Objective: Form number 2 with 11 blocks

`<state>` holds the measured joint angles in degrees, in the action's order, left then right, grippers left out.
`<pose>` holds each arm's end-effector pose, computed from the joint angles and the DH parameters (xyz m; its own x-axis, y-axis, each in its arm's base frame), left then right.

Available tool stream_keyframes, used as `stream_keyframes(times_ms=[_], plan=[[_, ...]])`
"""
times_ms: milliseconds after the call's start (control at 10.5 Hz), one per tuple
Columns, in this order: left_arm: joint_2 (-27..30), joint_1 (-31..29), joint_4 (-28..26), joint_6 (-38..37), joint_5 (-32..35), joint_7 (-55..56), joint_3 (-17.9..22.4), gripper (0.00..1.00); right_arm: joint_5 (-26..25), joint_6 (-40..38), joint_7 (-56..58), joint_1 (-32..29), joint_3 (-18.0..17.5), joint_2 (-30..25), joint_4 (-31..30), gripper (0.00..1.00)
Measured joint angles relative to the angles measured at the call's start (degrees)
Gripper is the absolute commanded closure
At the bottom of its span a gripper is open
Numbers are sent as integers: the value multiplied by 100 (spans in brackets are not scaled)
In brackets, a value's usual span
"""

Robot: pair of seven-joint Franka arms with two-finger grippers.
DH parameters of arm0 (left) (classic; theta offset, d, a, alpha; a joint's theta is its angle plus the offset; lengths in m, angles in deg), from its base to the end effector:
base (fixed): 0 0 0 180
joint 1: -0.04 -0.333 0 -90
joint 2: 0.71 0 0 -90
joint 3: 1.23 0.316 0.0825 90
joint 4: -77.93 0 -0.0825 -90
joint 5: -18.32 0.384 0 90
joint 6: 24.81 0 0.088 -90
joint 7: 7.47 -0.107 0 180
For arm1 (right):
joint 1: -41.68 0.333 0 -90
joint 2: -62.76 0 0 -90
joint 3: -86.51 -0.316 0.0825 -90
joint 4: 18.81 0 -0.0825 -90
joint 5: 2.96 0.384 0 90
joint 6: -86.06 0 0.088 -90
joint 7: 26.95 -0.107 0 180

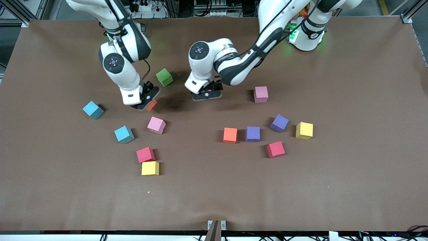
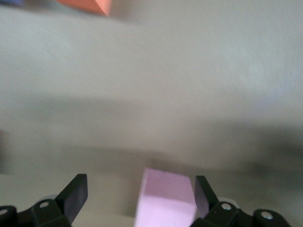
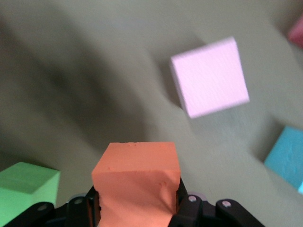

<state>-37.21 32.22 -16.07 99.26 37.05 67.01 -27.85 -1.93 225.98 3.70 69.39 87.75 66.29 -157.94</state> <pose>0.3958 -0.5540 0.2712 0.9873 0.1580 -0.0152 0.1575 -0.9871 -0.0292 0.4325 0.2153 0.2770 0.5537 0.8319 -0.0363 0.8313 -0.5548 -0.0326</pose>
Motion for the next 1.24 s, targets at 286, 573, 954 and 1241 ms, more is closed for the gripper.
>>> stream_keyframes(times_ms=[286, 573, 954, 1241], plan=[[691, -711, -1313, 494, 2, -32, -31, 0, -5, -1, 105, 291, -400, -11, 82, 69], [1237, -1515, -2971, 1771, 115, -438, -84, 0, -295, 53, 147, 575, -1026, 42, 245, 69], [1808, -2246, -3593, 1841, 126, -960, -241, 0, -596, 800, 149, 983, -1074, 891, 378, 71], [1844, -2730, -3781, 1838, 126, -954, -721, 0, -604, 873, 146, 1117, -1076, 1257, 648, 71]])
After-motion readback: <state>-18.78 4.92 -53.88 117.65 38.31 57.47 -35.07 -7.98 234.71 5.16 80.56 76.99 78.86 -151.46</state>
